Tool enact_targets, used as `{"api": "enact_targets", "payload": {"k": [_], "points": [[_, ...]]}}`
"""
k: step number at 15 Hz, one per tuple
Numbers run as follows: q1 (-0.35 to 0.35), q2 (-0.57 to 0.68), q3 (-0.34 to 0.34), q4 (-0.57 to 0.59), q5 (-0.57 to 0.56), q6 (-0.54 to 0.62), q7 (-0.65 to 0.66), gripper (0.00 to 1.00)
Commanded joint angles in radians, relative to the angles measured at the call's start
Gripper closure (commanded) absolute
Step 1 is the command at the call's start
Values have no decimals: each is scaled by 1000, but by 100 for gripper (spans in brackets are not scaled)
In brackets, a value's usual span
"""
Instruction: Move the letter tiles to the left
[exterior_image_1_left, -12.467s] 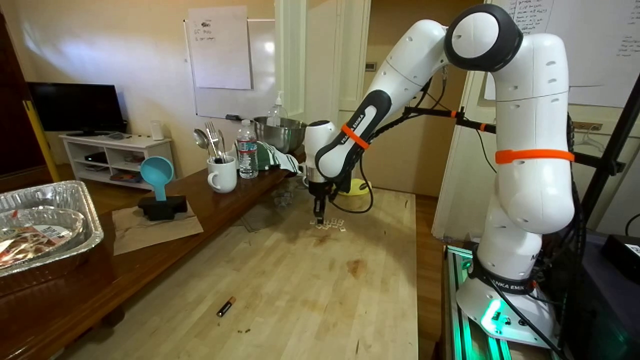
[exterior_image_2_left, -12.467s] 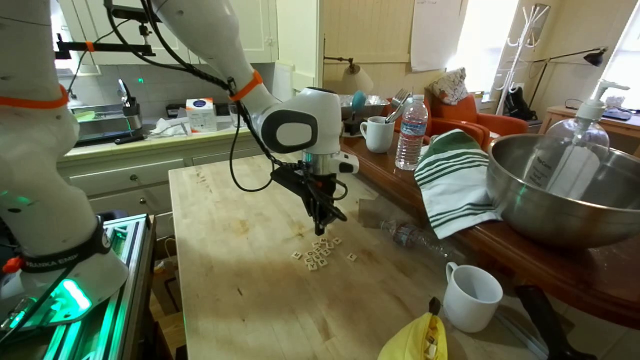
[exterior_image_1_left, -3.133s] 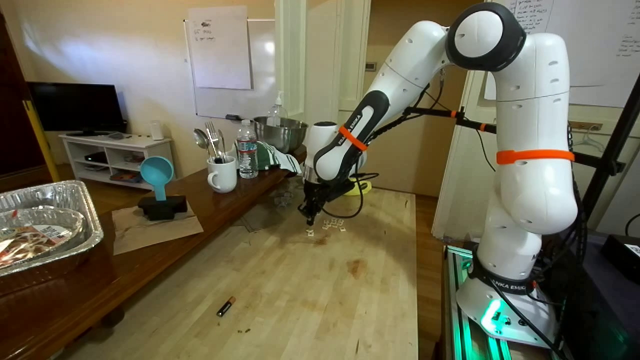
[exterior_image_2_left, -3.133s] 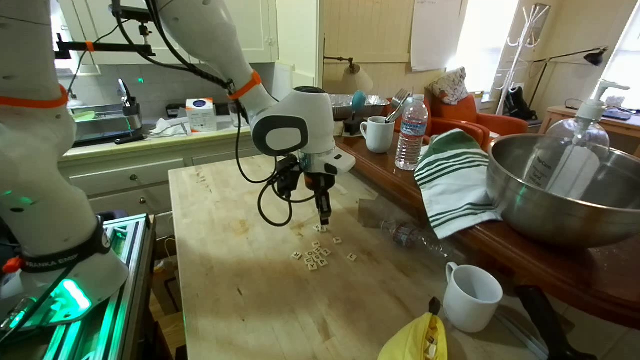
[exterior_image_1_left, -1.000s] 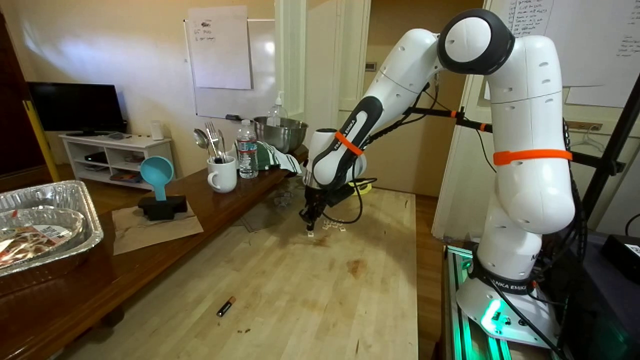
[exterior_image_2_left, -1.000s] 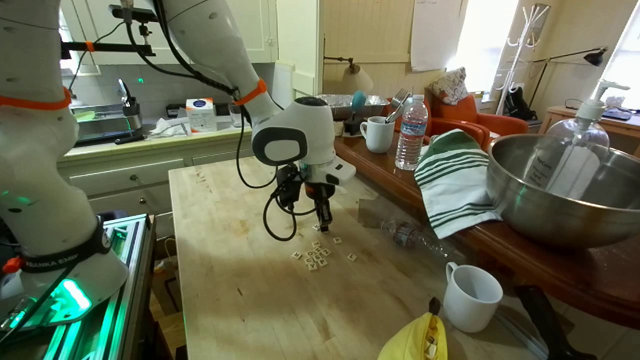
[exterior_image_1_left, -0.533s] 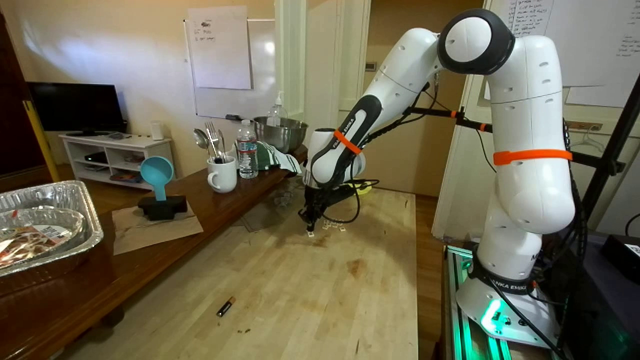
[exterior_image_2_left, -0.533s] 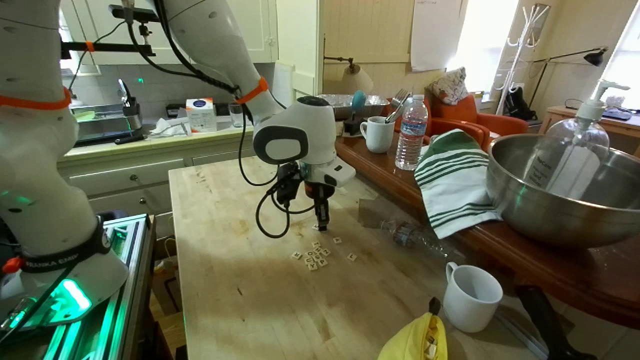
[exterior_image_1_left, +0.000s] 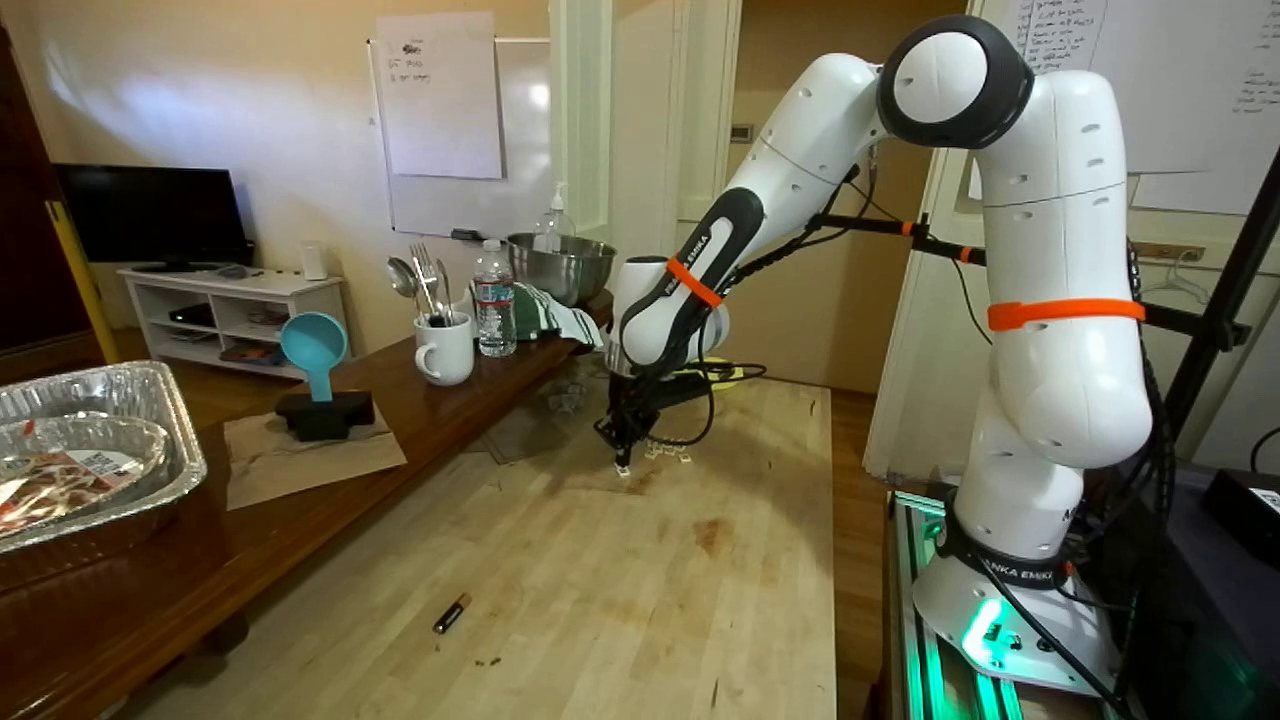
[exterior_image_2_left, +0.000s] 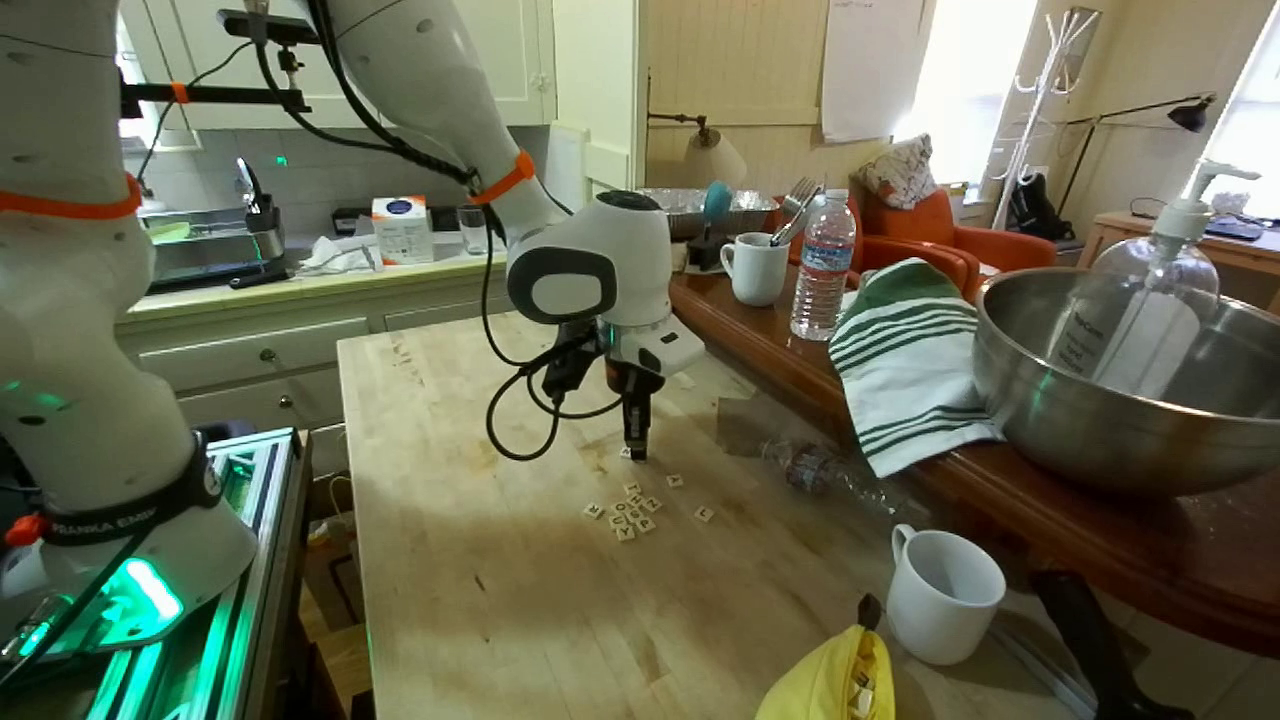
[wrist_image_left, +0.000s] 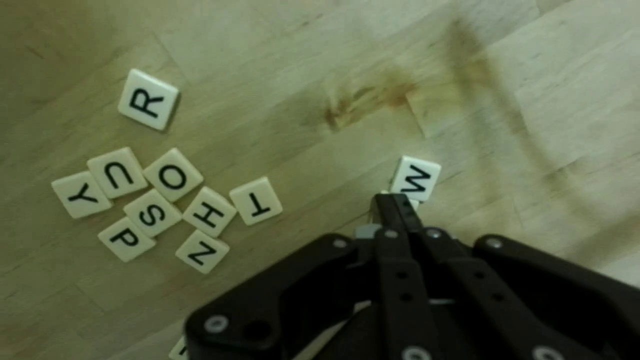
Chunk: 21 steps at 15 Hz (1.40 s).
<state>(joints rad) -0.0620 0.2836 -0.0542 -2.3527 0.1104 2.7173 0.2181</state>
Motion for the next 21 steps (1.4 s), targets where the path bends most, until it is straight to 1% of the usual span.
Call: {"api": "enact_targets", "payload": {"k": [1,5,12,15,21], "points": [[29,6,-15,2,17,-36,85,100],[44,5,-24,2,14,-56,162,100],[54,0,-26,1,14,-79,231,100],[47,-15,-25,5,16,-84,213,100],[48,-92,-31,-7,-4,-89,209,100]]}}
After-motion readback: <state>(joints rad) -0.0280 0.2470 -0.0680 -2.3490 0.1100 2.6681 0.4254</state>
